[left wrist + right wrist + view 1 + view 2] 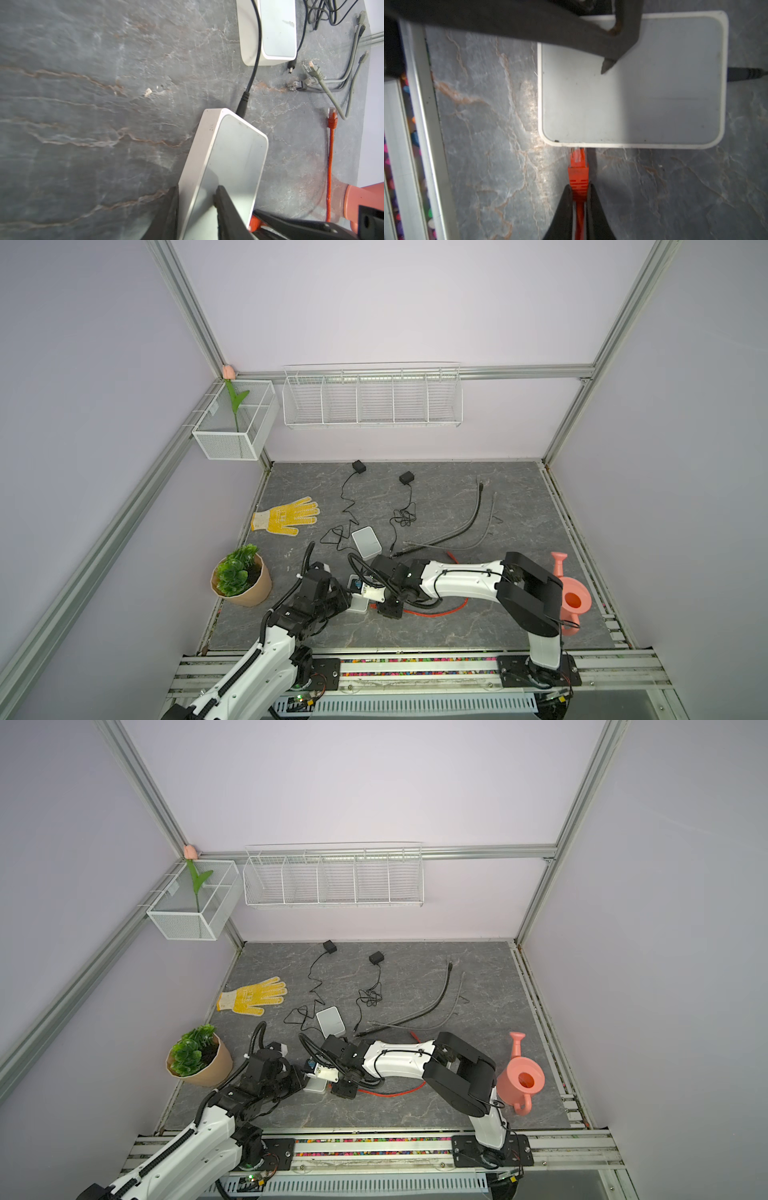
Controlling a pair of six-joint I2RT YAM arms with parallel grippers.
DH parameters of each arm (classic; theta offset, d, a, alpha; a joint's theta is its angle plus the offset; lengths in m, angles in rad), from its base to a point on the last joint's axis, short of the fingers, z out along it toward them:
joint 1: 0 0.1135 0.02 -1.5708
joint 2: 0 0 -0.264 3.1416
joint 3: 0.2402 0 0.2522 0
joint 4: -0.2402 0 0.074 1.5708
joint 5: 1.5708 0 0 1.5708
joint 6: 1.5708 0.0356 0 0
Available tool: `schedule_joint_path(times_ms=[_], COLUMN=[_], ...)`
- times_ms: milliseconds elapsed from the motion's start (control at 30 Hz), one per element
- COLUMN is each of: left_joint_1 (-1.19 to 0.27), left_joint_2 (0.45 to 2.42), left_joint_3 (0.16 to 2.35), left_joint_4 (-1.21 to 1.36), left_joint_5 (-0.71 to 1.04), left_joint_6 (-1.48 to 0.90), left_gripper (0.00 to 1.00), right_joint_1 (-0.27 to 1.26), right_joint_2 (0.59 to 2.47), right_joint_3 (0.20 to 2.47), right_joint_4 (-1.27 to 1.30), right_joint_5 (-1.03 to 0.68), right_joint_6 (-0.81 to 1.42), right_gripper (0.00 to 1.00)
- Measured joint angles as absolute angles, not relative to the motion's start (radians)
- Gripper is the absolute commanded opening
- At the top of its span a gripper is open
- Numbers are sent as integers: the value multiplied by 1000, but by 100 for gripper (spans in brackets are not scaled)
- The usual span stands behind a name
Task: Insert the plug into the switch port
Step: 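Push the red plug into the switch port with the right gripper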
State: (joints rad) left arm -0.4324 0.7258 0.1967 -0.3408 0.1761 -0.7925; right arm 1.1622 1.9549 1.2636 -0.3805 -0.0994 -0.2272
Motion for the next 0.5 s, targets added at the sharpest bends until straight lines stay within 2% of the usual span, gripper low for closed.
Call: schedule_joint_path(times_ms=[500], left_joint_1=[-468], left_joint_2=[672], left_joint_3=[163], left_joint_4=[-318], left_joint_5=[114], left_joint_6=[-835], left_gripper=[28], right_joint_1=[1162], right_joint_2=[1956], right_joint_3=[1264], right_joint_4=[-359], right_joint_5=[-105], right_joint_6=[-173], right_gripper=[7])
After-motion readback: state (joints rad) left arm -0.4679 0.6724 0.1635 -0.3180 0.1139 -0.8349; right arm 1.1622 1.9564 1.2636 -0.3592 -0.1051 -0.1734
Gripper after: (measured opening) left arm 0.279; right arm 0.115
